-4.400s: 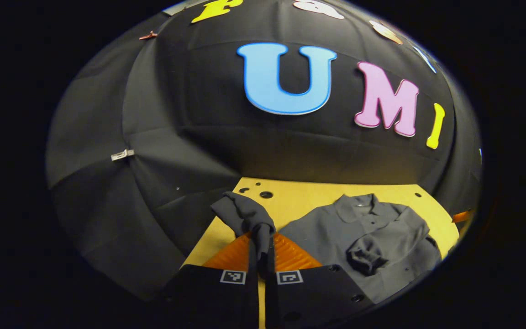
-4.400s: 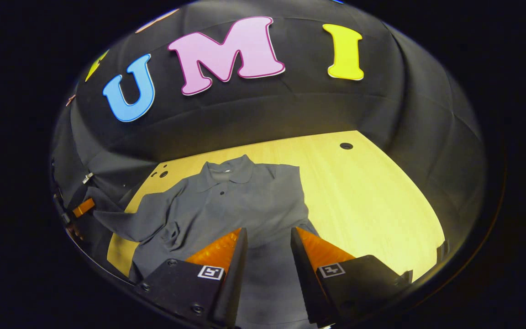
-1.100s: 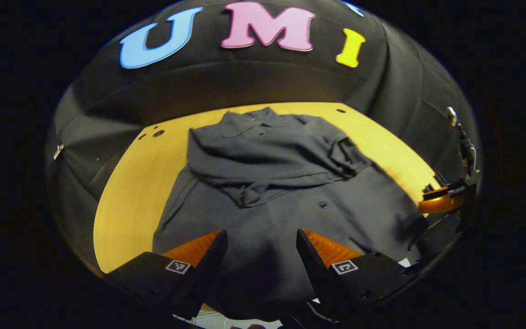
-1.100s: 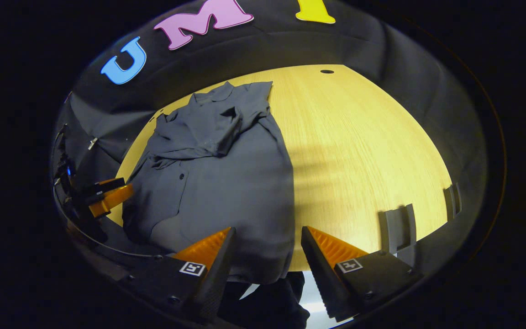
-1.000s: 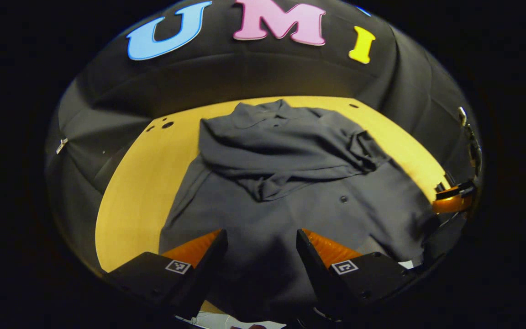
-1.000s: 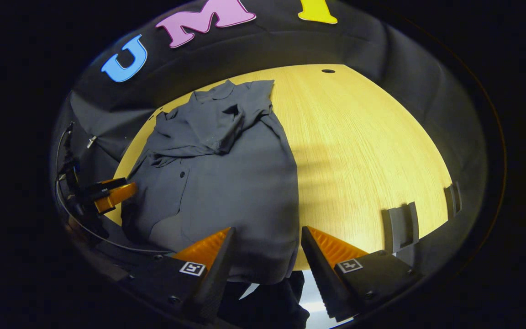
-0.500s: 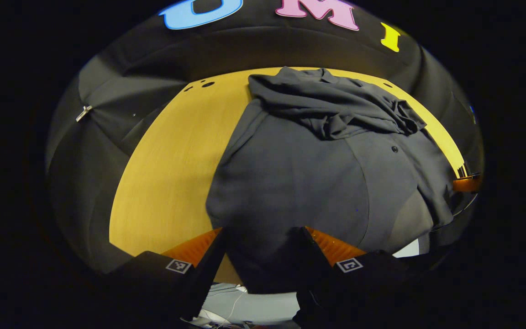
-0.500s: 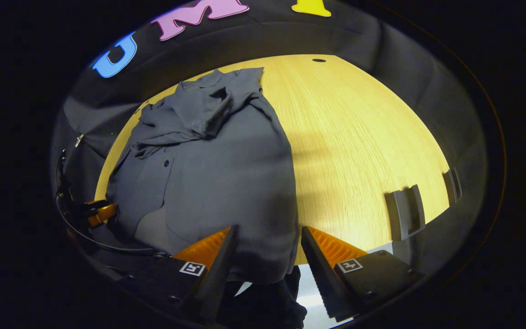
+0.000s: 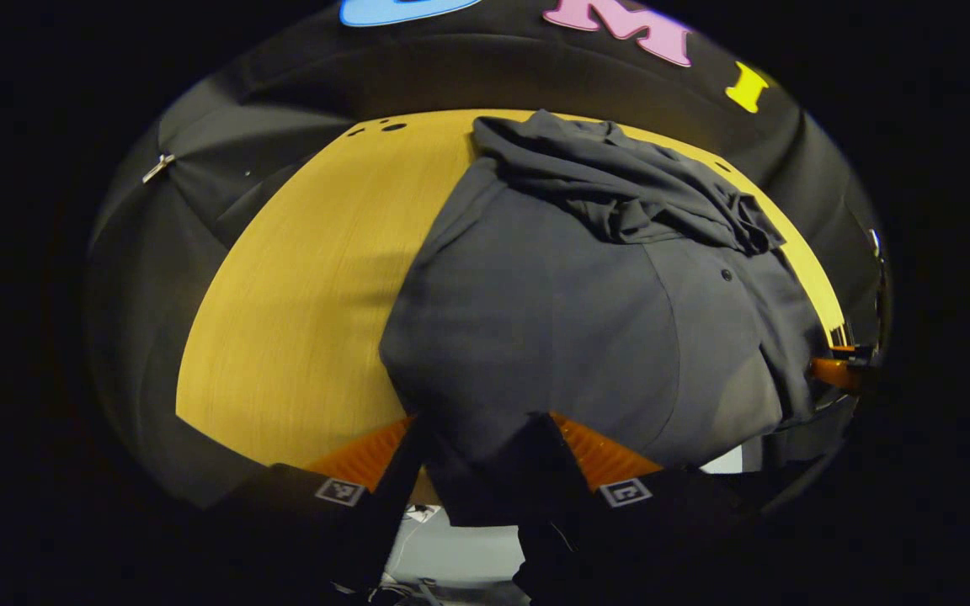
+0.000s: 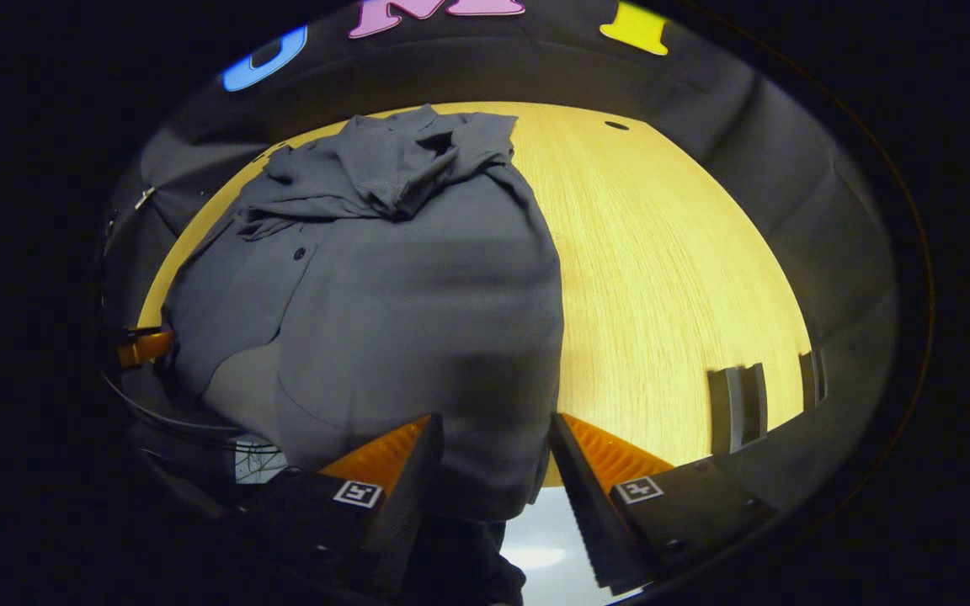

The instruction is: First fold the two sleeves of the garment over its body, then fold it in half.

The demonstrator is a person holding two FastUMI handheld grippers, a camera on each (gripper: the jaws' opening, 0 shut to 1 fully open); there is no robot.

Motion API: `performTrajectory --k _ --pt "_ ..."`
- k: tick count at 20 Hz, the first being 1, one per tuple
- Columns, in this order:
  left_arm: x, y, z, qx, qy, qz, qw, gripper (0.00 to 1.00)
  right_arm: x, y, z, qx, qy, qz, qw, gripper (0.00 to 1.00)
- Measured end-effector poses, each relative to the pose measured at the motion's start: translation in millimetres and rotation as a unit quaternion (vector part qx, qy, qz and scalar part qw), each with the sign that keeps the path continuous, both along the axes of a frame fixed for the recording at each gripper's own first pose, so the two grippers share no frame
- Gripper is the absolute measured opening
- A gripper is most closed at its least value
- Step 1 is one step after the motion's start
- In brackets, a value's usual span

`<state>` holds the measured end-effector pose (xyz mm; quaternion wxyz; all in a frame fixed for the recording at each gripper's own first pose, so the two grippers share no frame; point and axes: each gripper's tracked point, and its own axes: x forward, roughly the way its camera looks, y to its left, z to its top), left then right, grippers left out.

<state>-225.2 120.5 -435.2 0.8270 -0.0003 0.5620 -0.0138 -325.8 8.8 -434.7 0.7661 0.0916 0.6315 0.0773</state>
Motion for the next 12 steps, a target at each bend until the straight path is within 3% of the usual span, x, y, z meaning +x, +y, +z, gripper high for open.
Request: performTrajectory --k 3,4,8,12 --pt "11.1 -16.6 3.0 0.004 -0.019 -0.055 0.998 0.26 7.8 13.4 -1.3 0.033 0.011 0.013 0.999 0.08" --pt "10.3 -13.9 1.7 0.008 -0.017 -0.062 0.998 0.09 9.5 13.5 0.1 0.041 0.022 0.013 0.999 0.07" --pt "30.2 -14.8 35.7 -0.018 -0.042 -0.041 0.998 0.06 35.8 10.8 24.7 0.077 -0.008 -0.056 0.995 0.05" --pt "75.6 -20.8 91.6 -0.050 -0.106 -0.019 0.993 0.05 83.5 -4.2 67.3 0.088 -0.079 -0.087 0.989 0.05"
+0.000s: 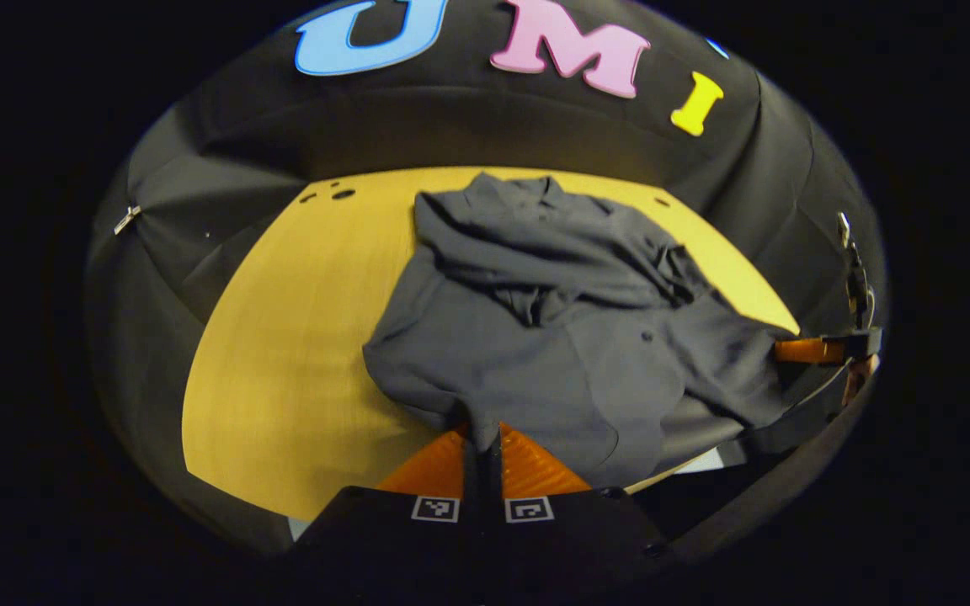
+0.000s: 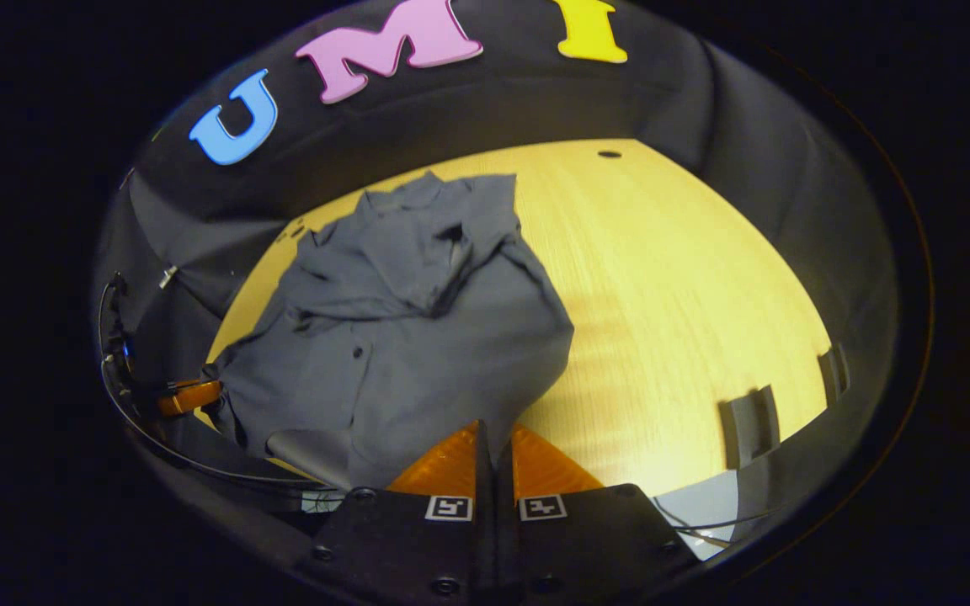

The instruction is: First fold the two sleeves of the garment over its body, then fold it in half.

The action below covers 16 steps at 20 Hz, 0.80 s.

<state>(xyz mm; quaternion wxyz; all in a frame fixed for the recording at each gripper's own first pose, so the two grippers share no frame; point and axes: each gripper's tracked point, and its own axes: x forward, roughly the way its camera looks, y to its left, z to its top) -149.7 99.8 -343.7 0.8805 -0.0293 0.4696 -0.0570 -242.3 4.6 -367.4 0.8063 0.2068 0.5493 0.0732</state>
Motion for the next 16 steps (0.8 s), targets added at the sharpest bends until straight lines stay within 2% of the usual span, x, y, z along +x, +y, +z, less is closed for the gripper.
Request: performTrajectory --k 7,11,16 --pt "88.4 0.2 79.0 -0.030 -0.103 0.021 0.994 0.05 104.4 -23.9 51.9 0.013 -0.101 -0.048 0.994 0.05" --pt "129.7 11.6 103.2 -0.028 -0.142 0.031 0.989 0.05 160.4 -27.7 74.3 0.020 -0.149 -0.059 0.987 0.05" --pt "182.2 17.6 122.9 -0.021 -0.183 0.039 0.982 0.05 217.2 -28.1 83.7 0.020 -0.180 -0.066 0.981 0.05"
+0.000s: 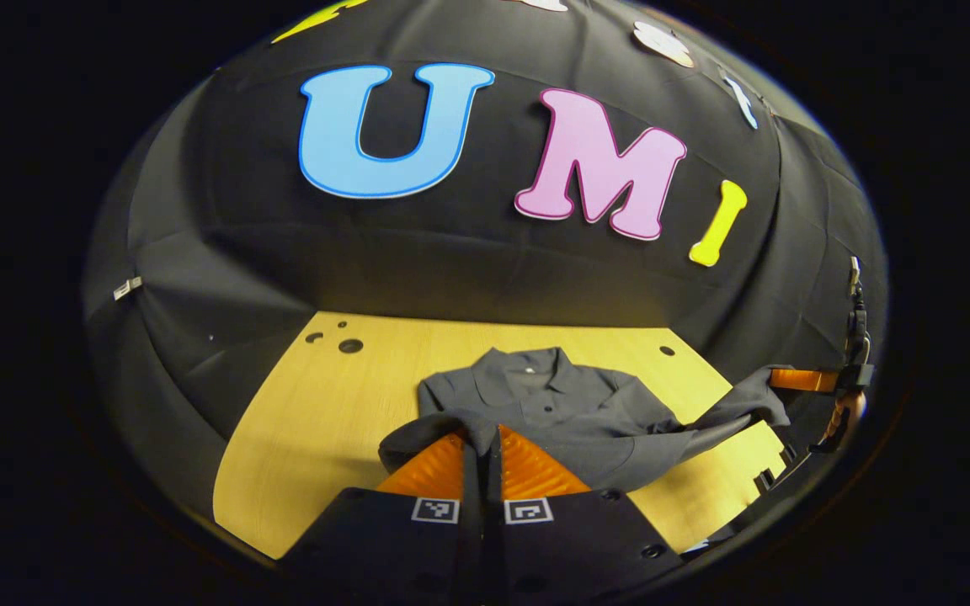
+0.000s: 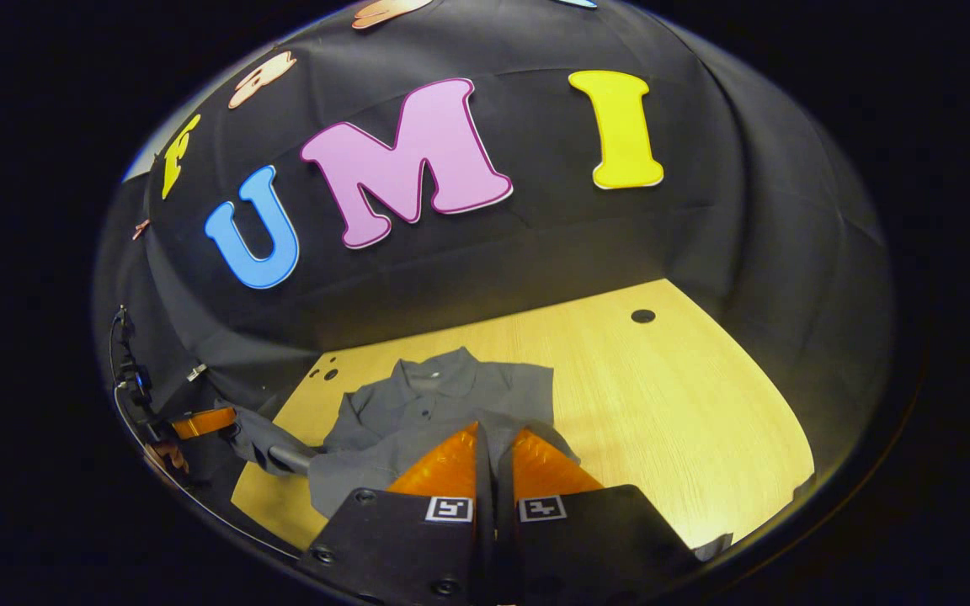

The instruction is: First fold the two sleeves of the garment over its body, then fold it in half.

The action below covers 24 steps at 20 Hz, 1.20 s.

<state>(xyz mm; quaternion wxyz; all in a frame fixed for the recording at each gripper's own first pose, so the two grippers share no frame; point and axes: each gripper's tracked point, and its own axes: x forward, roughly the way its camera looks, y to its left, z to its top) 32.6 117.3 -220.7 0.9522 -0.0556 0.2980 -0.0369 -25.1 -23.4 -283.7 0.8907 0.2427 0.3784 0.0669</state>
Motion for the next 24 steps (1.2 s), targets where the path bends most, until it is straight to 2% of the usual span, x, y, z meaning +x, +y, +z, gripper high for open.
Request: performTrajectory --k 7,12,18,24 --pt "58.8 3.2 7.5 0.012 -0.038 0.006 0.999 0.05 51.2 -6.0 -10.6 0.002 -0.014 -0.018 1.000 0.05" --pt "101.6 3.8 -9.1 0.027 -0.043 0.014 0.999 0.05 85.3 -2.0 -26.1 -0.017 -0.027 -0.011 0.999 0.05" --pt "151.2 11.4 -46.5 0.049 -0.033 0.023 0.998 0.05 131.6 4.7 -71.8 -0.021 -0.019 -0.011 1.000 0.05" --pt "193.6 14.9 -104.2 0.081 -0.007 0.032 0.996 0.05 167.2 19.0 -141.9 -0.030 0.001 -0.006 1.000 0.05"
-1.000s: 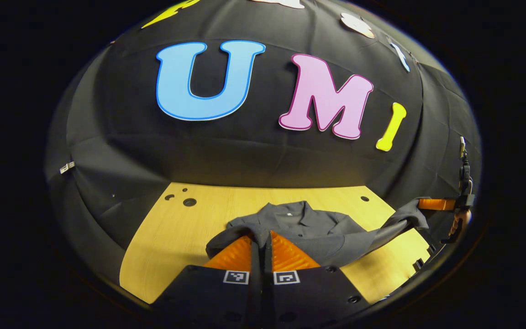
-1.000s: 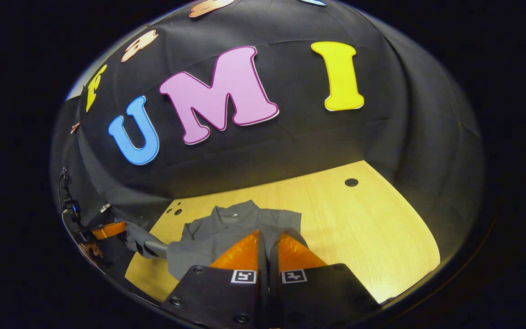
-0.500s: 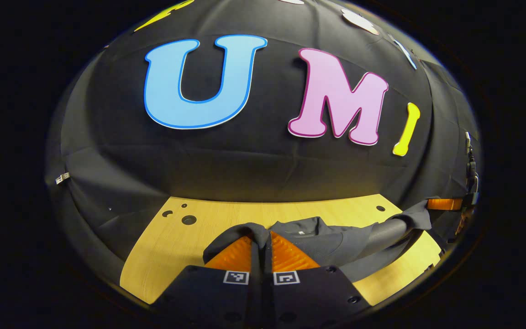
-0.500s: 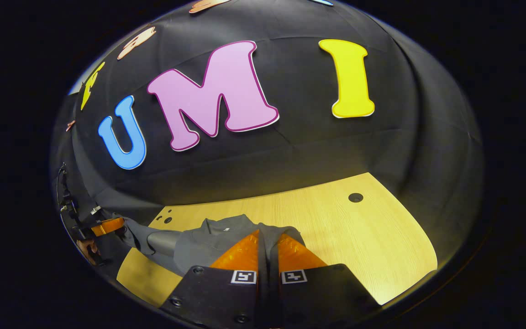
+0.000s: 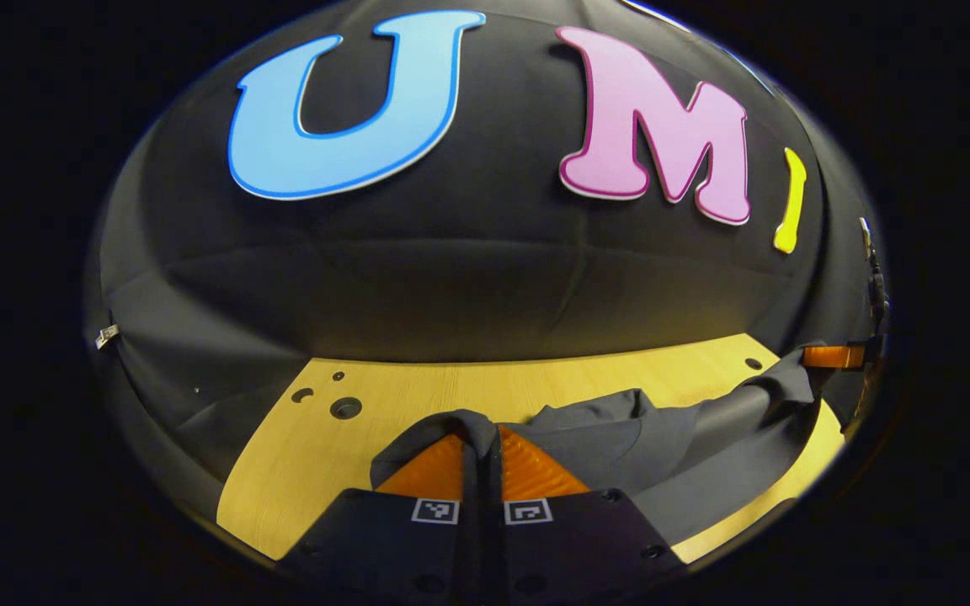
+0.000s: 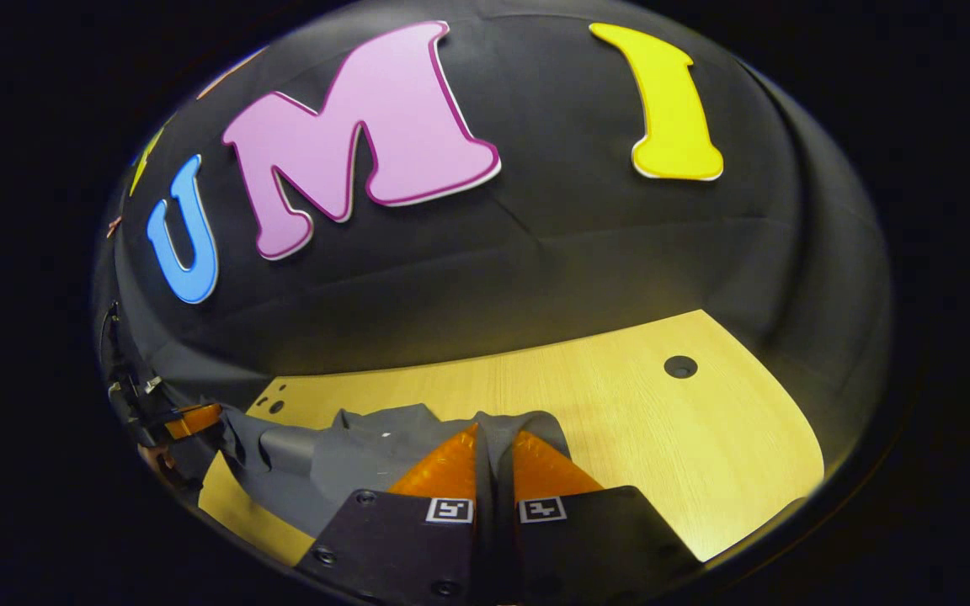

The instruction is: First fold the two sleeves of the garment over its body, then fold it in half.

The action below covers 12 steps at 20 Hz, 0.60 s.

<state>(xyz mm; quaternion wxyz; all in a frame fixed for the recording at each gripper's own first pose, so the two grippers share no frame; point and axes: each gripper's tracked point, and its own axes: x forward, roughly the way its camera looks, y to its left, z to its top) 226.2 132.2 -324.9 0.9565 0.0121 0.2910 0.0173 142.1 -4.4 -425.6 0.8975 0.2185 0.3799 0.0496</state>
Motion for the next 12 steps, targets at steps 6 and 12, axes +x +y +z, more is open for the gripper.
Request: performTrajectory --k 6,12 --pt "23.8 5.5 -64.6 0.007 0.029 0.009 1.000 0.05 9.2 16.9 -68.3 -0.013 0.024 0.012 1.000 0.05" --pt "19.3 7.5 -108.2 0.026 0.057 0.012 0.998 0.05 4.9 32.3 -113.9 -0.056 0.040 0.036 0.997 0.08"
